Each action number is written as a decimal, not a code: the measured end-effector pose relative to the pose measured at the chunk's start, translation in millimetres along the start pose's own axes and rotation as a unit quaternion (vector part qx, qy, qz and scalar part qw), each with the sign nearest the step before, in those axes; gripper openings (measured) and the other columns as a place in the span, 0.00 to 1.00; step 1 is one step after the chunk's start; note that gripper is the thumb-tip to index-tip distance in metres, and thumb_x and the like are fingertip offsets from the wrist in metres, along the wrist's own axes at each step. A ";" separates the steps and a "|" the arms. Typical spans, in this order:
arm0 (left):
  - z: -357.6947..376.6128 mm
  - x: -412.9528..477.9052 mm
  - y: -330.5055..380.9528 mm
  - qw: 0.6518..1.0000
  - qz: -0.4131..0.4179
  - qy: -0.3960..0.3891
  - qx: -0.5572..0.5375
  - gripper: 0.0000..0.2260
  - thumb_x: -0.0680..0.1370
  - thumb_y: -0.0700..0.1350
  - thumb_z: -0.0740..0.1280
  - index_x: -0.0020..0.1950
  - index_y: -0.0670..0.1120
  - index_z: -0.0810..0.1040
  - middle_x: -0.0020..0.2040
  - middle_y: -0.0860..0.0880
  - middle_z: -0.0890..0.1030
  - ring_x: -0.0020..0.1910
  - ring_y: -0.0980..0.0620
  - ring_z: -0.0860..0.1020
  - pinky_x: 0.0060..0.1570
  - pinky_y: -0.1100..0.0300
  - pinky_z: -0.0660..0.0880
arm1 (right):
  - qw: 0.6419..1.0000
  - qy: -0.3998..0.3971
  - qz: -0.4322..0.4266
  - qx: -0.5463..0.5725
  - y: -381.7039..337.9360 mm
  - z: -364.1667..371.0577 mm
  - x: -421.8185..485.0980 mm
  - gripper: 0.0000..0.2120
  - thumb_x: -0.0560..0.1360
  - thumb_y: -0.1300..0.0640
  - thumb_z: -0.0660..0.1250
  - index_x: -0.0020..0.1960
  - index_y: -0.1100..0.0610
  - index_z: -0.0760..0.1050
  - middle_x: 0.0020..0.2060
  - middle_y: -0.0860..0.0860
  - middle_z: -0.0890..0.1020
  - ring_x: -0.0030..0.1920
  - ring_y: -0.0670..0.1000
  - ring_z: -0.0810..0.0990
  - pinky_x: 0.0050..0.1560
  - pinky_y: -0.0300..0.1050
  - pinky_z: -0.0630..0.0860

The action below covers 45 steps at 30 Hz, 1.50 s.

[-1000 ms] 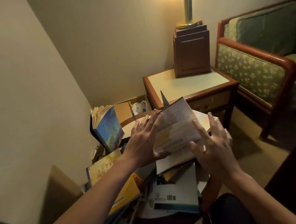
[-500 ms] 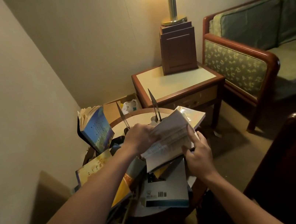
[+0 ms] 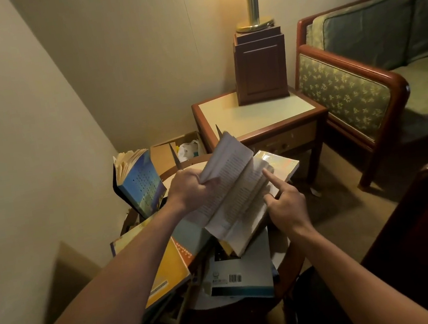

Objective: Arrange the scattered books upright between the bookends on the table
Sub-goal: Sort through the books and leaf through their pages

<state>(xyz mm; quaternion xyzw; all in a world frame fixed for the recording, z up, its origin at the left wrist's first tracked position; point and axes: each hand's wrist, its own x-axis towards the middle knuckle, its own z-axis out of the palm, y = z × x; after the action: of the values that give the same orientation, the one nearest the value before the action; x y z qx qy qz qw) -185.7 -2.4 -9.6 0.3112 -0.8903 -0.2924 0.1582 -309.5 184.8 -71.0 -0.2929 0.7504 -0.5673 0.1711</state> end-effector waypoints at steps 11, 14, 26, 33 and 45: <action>-52.7 -78.5 -37.7 0.973 -0.123 0.118 -0.158 0.18 0.76 0.50 0.75 0.65 0.48 0.79 0.50 0.51 0.84 0.48 0.49 0.84 0.47 0.49 0.83 | 0.977 -0.200 -0.042 0.053 -59.9 35.9 -5.7 0.34 0.79 0.72 0.57 0.77 0.42 0.65 0.72 0.51 0.70 0.53 0.49 0.81 0.47 0.48 0.84; -58.6 -115.7 -64.2 0.975 -0.120 0.143 -0.118 0.38 0.77 0.49 0.73 0.81 0.57 0.56 0.58 0.54 0.80 0.51 0.52 0.82 0.50 0.52 0.83 | 0.963 -0.268 -0.016 0.033 -68.3 61.7 -12.1 0.33 0.80 0.70 0.57 0.76 0.40 0.65 0.67 0.47 0.71 0.52 0.49 0.80 0.41 0.41 0.82; -44.9 -184.2 -139.6 0.874 -0.282 0.216 -0.331 0.24 0.75 0.44 0.76 0.68 0.61 0.77 0.70 0.48 0.77 0.61 0.47 0.80 0.52 0.44 0.83 | 0.935 -0.271 -0.084 -0.212 -62.3 134.1 1.0 0.25 0.79 0.63 0.65 0.71 0.43 0.73 0.68 0.54 0.76 0.55 0.52 0.79 0.45 0.44 0.79; -35.6 -178.0 -136.5 0.882 -0.264 0.215 -0.325 0.28 0.74 0.50 0.76 0.73 0.60 0.73 0.71 0.49 0.76 0.67 0.47 0.76 0.58 0.43 0.80 | 0.835 -0.207 -0.331 -0.388 -72.0 144.4 -36.5 0.27 0.81 0.39 0.56 0.78 0.43 0.61 0.81 0.56 0.53 0.80 0.61 0.50 0.78 0.62 0.49; -37.3 -176.7 -128.2 0.911 -0.243 0.191 -0.274 0.25 0.79 0.52 0.70 0.76 0.60 0.68 0.72 0.49 0.75 0.67 0.47 0.76 0.61 0.45 0.79 | 0.832 -0.382 -0.208 -0.343 -70.3 145.2 -65.5 0.36 0.77 0.29 0.54 0.80 0.42 0.50 0.82 0.50 0.50 0.81 0.57 0.47 0.79 0.63 0.49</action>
<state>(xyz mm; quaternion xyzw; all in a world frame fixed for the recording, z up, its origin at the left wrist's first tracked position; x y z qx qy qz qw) 24.4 14.6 -77.5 0.5123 -0.6251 -0.4889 0.3284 -156.3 104.2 -52.3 -0.6755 0.6930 -0.1383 0.2106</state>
